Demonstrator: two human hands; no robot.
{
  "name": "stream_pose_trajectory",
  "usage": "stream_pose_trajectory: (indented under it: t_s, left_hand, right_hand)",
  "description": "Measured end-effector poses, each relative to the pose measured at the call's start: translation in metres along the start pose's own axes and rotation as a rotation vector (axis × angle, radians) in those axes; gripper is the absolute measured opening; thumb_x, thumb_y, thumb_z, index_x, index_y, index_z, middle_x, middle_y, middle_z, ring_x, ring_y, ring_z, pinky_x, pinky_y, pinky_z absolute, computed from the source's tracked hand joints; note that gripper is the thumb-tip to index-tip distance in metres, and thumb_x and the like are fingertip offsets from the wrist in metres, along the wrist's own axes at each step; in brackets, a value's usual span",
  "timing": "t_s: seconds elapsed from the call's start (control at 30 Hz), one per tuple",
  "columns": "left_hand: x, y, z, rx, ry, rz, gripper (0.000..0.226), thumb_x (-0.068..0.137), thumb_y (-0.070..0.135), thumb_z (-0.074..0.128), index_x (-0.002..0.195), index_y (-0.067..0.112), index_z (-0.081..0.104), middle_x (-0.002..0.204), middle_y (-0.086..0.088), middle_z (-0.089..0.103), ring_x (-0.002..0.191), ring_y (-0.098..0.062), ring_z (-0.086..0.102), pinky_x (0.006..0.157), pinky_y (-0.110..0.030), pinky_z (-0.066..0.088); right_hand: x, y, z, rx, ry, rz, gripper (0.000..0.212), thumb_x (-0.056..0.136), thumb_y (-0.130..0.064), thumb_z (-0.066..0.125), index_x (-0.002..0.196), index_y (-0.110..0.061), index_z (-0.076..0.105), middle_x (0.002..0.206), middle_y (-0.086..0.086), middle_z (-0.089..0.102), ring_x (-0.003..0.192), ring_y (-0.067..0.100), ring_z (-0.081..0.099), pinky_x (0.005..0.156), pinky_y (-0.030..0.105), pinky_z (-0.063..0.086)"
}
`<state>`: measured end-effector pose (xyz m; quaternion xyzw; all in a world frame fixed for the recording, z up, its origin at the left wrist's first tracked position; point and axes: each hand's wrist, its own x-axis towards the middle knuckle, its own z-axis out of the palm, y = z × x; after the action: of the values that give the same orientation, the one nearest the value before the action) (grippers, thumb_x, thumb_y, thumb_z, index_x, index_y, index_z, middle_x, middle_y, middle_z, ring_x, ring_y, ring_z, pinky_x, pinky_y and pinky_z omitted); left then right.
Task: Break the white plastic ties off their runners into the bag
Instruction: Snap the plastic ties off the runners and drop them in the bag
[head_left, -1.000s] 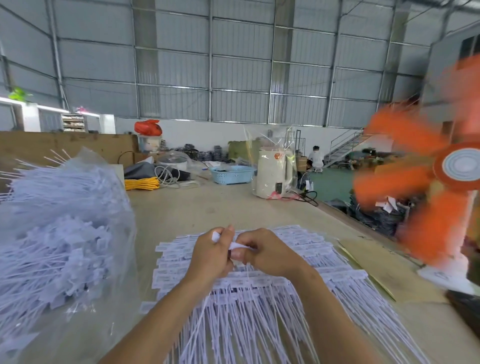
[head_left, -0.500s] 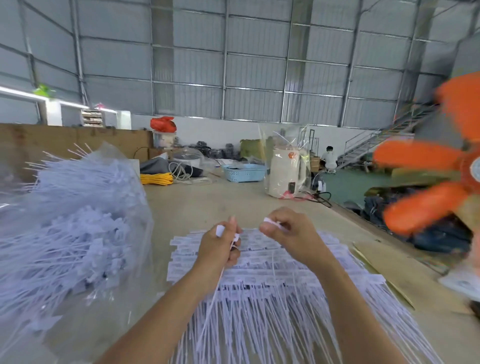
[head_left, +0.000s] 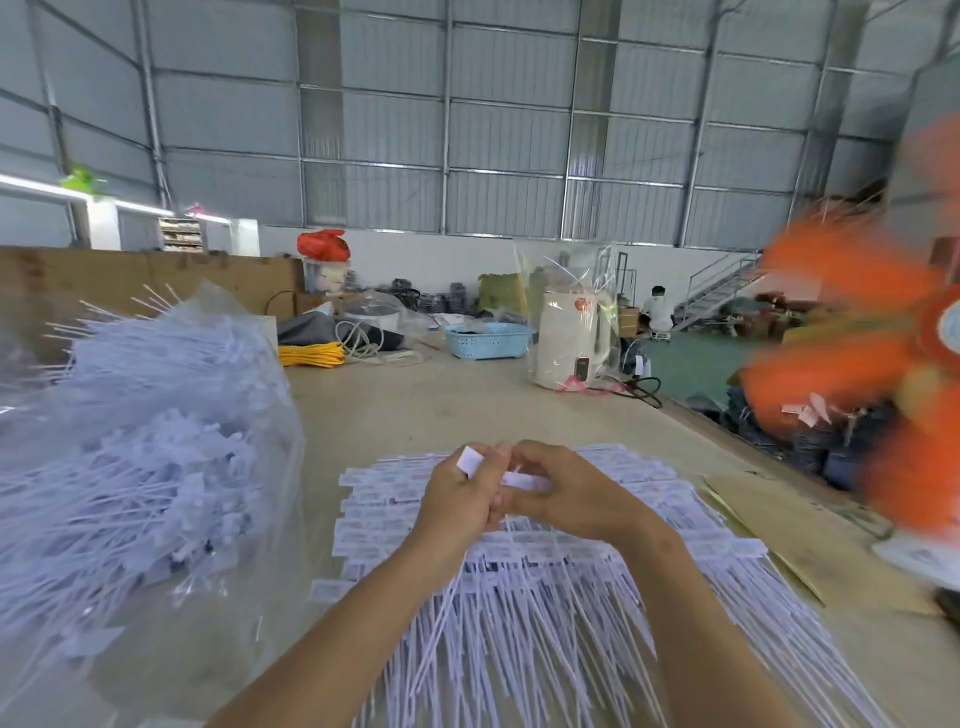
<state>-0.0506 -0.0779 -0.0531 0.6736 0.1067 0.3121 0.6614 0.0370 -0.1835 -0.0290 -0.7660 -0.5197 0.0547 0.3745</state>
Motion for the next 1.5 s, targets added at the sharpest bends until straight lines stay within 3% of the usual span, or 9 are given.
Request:
stream_pose_trajectory:
  t_s: [0.17, 0.3, 0.47, 0.63, 0.93, 1.03, 1.1, 1.23, 1.5]
  left_hand:
    - [0.004, 0.002, -0.005, -0.058, 0.094, -0.014, 0.032, 0.093, 0.029, 0.059, 0.064, 0.015, 0.053, 0.045, 0.002, 0.047, 0.035, -0.007, 0.040, 0.036, -0.016, 0.032]
    - [0.004, 0.002, -0.007, -0.065, 0.095, -0.002, 0.031, 0.088, 0.032, 0.065, 0.061, 0.017, 0.058, 0.045, 0.001, 0.052, 0.037, -0.010, 0.045, 0.037, -0.017, 0.034]
    - [0.006, 0.005, -0.009, 0.005, 0.063, 0.007, 0.042, 0.091, 0.034, 0.060, 0.053, 0.016, 0.052, 0.038, 0.002, 0.044, 0.030, -0.011, 0.040, 0.035, -0.013, 0.027]
    - [0.005, 0.009, -0.008, -0.025, 0.050, -0.065, 0.037, 0.092, 0.026, 0.059, 0.059, 0.013, 0.047, 0.041, 0.003, 0.040, 0.031, -0.008, 0.036, 0.034, -0.013, 0.025]
    - [0.013, 0.023, -0.029, -0.131, 0.016, -0.300, 0.033, 0.087, 0.010, 0.049, 0.058, 0.018, 0.035, 0.042, 0.003, 0.031, 0.029, -0.008, 0.019, 0.035, -0.008, 0.015]
    - [0.022, 0.021, -0.050, -0.195, 0.071, -0.259, 0.035, 0.090, 0.013, 0.050, 0.059, 0.017, 0.035, 0.041, 0.004, 0.034, 0.027, -0.007, 0.022, 0.034, -0.008, 0.017]
    - [0.019, 0.009, -0.045, -0.200, 0.066, -0.255, 0.037, 0.094, 0.020, 0.056, 0.061, 0.016, 0.040, 0.046, 0.000, 0.044, 0.029, -0.008, 0.033, 0.033, -0.012, 0.025]
    - [0.014, 0.000, -0.031, -0.184, 0.041, -0.178, 0.024, 0.089, 0.028, 0.063, 0.073, 0.012, 0.052, 0.064, -0.005, 0.049, 0.037, -0.013, 0.042, 0.041, -0.019, 0.033]
    - [0.006, 0.010, -0.018, -0.168, -0.075, -0.184, 0.057, 0.062, 0.064, 0.059, 0.077, 0.009, 0.058, 0.058, -0.004, 0.051, 0.037, -0.012, 0.041, 0.039, -0.019, 0.033]
  right_hand:
    - [-0.002, -0.003, -0.005, -0.011, 0.009, -0.072, 0.027, 0.088, -0.022, 0.064, 0.075, 0.001, 0.058, 0.060, -0.002, 0.046, 0.048, 0.000, 0.041, 0.051, 0.013, 0.031]
    - [0.001, -0.008, 0.004, 0.040, 0.035, -0.107, 0.023, 0.091, -0.013, 0.060, 0.085, 0.008, 0.064, 0.079, 0.020, 0.063, 0.066, 0.016, 0.053, 0.065, 0.029, 0.041]
    - [0.001, -0.007, 0.006, 0.086, 0.058, -0.128, 0.016, 0.090, -0.010, 0.060, 0.080, 0.000, 0.065, 0.066, -0.001, 0.057, 0.062, 0.009, 0.047, 0.061, 0.021, 0.036]
    - [0.004, 0.001, 0.005, 0.079, 0.096, -0.147, 0.018, 0.088, -0.010, 0.062, 0.085, 0.007, 0.065, 0.080, 0.025, 0.061, 0.068, 0.029, 0.050, 0.064, 0.029, 0.037]
    - [-0.005, 0.027, -0.021, -0.165, 0.229, 0.041, 0.036, 0.090, -0.019, 0.061, 0.059, -0.010, 0.046, 0.059, 0.003, 0.042, 0.056, 0.012, 0.038, 0.060, 0.027, 0.034]
    - [-0.017, 0.031, -0.045, 0.268, 0.473, -0.067, 0.044, 0.090, -0.030, 0.058, 0.064, 0.003, 0.042, 0.061, 0.005, 0.034, 0.053, 0.009, 0.031, 0.055, 0.023, 0.028]
    - [-0.014, 0.015, -0.042, 0.562, 0.414, -0.178, 0.045, 0.083, -0.037, 0.060, 0.065, 0.002, 0.046, 0.065, 0.009, 0.037, 0.055, 0.009, 0.033, 0.053, 0.021, 0.028]
    - [-0.009, 0.003, -0.023, 0.464, 0.143, -0.186, 0.035, 0.081, -0.036, 0.064, 0.072, -0.002, 0.058, 0.066, 0.006, 0.051, 0.058, 0.017, 0.039, 0.055, 0.025, 0.032]
    - [-0.009, 0.004, -0.019, 0.699, 0.122, -0.148, 0.013, 0.081, 0.002, 0.060, 0.090, -0.005, 0.067, 0.071, 0.003, 0.056, 0.062, 0.015, 0.044, 0.063, 0.025, 0.034]
